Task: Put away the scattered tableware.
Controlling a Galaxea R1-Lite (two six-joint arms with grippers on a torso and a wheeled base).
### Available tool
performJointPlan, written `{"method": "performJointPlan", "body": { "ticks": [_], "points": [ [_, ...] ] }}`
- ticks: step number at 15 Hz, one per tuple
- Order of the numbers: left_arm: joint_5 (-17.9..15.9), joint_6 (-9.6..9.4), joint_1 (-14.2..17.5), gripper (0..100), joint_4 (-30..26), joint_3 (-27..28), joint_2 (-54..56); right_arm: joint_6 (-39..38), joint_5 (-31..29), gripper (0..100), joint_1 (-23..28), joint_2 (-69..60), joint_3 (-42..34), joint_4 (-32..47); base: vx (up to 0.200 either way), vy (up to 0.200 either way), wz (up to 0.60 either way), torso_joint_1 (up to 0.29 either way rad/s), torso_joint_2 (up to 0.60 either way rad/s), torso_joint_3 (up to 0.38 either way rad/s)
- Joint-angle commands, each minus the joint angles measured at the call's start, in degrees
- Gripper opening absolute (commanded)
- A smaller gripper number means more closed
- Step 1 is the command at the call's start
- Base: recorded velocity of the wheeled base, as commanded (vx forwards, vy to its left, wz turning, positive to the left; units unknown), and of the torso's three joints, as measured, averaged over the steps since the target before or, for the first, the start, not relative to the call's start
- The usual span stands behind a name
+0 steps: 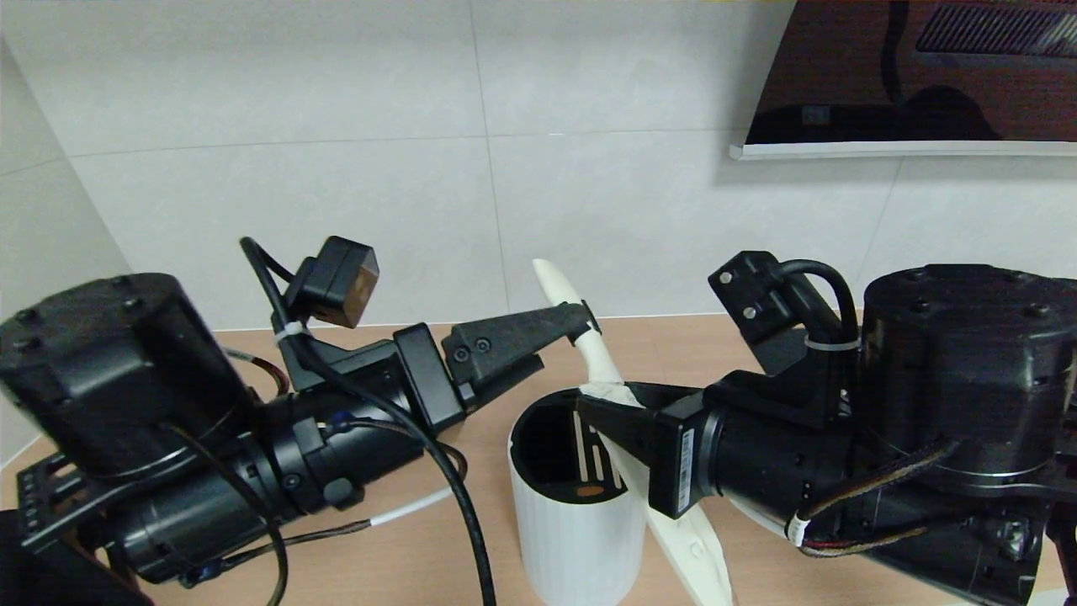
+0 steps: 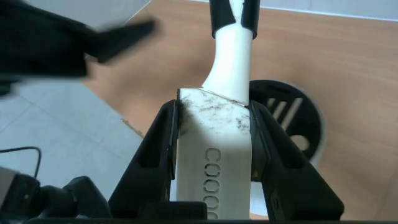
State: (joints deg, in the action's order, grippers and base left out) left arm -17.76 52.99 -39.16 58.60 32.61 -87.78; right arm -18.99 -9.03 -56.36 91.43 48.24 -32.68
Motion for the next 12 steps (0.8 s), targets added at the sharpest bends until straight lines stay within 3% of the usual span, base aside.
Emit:
{"method": "performJointPlan", "body": {
  "ticks": [1,3,7,12],
  "points": [
    [0.2,0.01,-0.8,100,0.1,-0.3,-3.0,0.0,0.0,0,-0.4,1.0,-0.1,0.0,0.000,0.000,0.00,0.000,0.00,0.000],
    [0.4,0.01,-0.8,100,0.2,0.1,-4.4,0.0,0.0,0,-1.2,1.0,-0.2,0.0,0.000,0.000,0.00,0.000,0.00,0.000],
    [4.1,0.01,-0.9,100,3.1,1.1,-7.7,0.0,0.0,0,-1.4,1.4,-0.3,0.0,0.000,0.000,0.00,0.000,0.00,0.000],
    [5.1,-0.08,-0.9,100,7.1,0.5,-8.9,0.0,0.0,0,-2.3,1.7,-0.5,0.1,0.000,0.000,0.00,0.000,0.00,0.000]
  ]
}}
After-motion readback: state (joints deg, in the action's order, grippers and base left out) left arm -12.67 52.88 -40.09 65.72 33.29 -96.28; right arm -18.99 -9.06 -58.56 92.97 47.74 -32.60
